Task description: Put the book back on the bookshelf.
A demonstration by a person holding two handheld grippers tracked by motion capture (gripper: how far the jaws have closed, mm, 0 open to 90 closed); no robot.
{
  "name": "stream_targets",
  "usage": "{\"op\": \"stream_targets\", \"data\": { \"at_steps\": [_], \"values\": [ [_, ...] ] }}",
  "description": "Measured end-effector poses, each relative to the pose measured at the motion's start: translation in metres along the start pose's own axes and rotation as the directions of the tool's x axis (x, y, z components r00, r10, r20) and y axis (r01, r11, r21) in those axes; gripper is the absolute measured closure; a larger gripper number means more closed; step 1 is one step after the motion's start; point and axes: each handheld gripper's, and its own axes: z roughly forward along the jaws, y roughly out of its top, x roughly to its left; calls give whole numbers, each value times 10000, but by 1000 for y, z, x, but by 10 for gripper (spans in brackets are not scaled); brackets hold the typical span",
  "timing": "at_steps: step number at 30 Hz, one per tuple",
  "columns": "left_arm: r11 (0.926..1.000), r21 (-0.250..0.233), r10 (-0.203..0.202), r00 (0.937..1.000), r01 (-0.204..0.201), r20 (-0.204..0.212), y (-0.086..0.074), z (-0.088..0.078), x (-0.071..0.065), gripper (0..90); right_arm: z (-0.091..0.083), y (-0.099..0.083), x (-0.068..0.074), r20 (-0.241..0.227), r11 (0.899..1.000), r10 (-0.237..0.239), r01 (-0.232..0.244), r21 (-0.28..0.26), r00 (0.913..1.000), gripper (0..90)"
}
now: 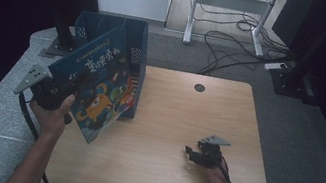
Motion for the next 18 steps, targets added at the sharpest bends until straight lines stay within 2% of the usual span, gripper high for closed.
{"op": "stream_targets", "data": {
  "at_steps": [11, 18],
  "values": [
    [10000, -68, -3, 9999, 2, -164, 5, 1, 1, 820, 0, 0, 0, -7, 10000, 12, -12, -12, 10000, 379],
    [9998, -185, 68, 9990, -76, -439, 8, 7, 2, 820, 0, 0, -1, -59, 10000, 88, -88, -25, 9999, 379]
  ]
}}
